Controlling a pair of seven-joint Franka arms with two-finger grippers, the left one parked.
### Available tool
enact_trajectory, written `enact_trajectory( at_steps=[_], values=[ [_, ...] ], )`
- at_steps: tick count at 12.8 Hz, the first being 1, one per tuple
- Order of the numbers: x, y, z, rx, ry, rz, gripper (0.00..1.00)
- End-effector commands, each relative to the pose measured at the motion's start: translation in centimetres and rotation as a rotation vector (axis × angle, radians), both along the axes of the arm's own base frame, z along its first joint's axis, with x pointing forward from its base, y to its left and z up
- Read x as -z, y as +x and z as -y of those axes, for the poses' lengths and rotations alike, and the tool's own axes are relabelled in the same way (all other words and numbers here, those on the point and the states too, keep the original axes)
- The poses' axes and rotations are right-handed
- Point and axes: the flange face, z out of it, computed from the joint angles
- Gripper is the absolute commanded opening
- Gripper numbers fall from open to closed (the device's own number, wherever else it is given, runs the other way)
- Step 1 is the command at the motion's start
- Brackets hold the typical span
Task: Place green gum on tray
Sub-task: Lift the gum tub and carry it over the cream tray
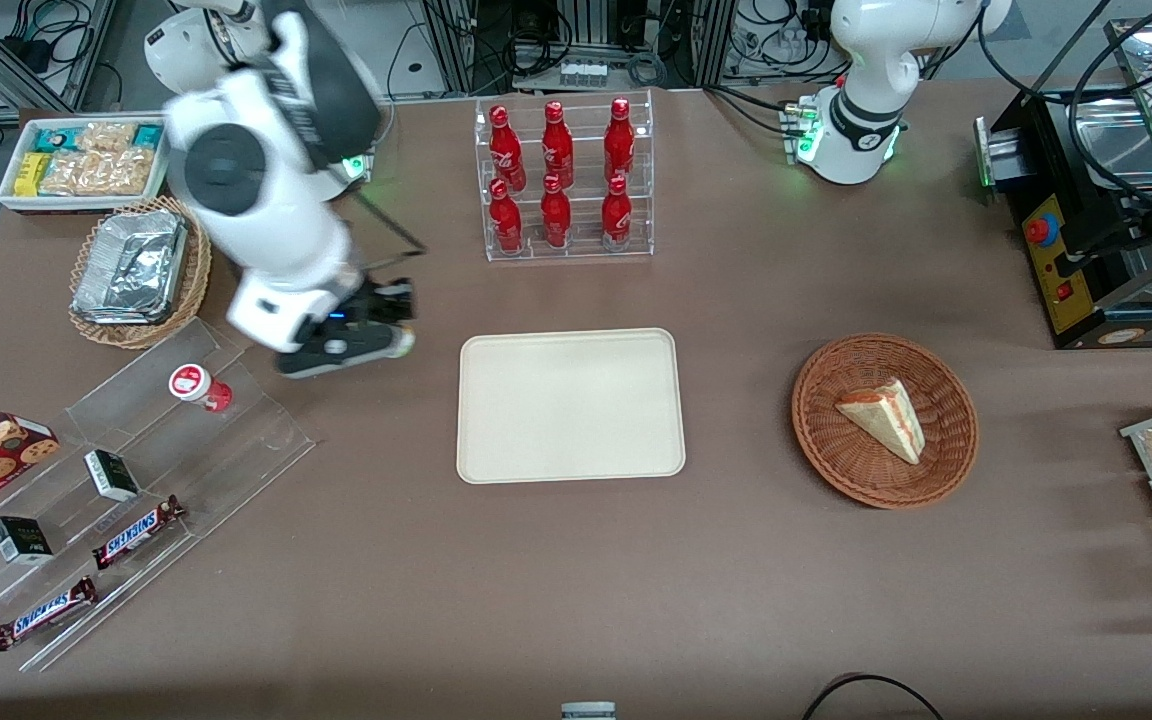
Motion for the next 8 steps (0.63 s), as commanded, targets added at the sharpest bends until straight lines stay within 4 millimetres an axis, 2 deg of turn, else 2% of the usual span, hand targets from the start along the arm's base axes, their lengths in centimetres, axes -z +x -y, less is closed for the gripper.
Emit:
enact_trajectory(
  at_steps=[1,2,4,7,8],
  values=[
    [3.7,0.9,-6.6,0.083,-0.001,0.031,0.00],
    [6.1,0.4,-9.3,0.106,0.010,0.042,0.00],
    [10.6,-0.2,-12.9,0.158,0.037,0.056,0.00],
    [15.7,-0.8,-15.9,0.165,0.066,0.082,0.00],
    [17.0,-1.8,-17.5,0.142,0.072,0.087,0.00]
  ],
)
